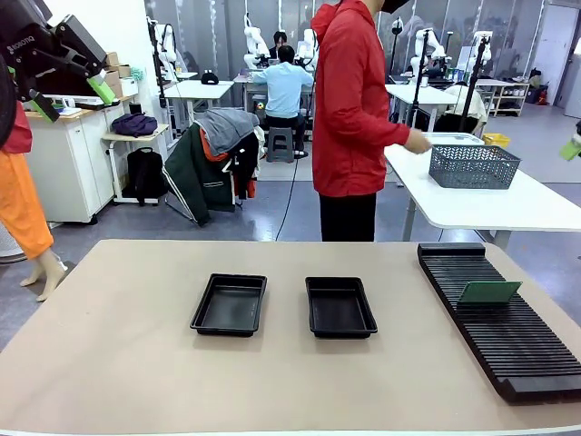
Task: Inspect and transfer BCBs to ESD trays.
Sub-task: Pick up the Blank PCB from the PCB Rack and place it in the left ESD tray.
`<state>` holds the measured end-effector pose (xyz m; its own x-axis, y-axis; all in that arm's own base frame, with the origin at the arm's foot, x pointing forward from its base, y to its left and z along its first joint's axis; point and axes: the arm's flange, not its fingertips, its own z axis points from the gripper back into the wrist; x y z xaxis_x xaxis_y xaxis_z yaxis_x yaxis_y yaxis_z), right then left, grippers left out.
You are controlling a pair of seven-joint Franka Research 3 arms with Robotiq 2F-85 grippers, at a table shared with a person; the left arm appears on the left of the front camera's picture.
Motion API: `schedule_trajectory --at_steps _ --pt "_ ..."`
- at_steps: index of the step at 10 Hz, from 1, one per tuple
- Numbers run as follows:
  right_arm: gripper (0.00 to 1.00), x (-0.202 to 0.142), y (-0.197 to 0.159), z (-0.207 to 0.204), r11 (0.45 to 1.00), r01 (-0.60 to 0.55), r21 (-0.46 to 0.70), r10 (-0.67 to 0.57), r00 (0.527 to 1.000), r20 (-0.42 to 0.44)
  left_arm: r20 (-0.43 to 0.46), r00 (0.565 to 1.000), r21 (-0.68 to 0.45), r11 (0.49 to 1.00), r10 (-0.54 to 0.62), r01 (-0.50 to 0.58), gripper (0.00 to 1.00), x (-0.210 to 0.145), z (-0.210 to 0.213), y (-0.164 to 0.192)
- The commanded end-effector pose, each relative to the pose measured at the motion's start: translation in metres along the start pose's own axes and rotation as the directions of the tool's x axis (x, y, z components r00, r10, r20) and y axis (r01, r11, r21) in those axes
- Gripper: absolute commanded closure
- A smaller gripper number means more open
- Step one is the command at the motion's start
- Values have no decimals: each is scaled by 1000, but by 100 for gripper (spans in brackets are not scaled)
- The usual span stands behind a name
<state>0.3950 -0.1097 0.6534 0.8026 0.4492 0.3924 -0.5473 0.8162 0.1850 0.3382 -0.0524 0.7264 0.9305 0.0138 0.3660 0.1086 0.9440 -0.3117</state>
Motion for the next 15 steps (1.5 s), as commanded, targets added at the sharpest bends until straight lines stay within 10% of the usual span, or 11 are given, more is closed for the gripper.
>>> schedule_trajectory --at_steps 1,7,15 --pt "0 -12 -4 -27 977 -211 -42 208 977 -50 -1 1000 1 1000 0 0 0 0 -1 -1" --pt "0 -27 -16 -119 741 -669 -65 649 737 -190 -1 1000 1 1000 0 0 0 0 -1 -1" --pt "0 -25 -41 -235 549 -835 16 802 522 -289 -1 1000 1 1000 0 0 0 0 -1 -1"
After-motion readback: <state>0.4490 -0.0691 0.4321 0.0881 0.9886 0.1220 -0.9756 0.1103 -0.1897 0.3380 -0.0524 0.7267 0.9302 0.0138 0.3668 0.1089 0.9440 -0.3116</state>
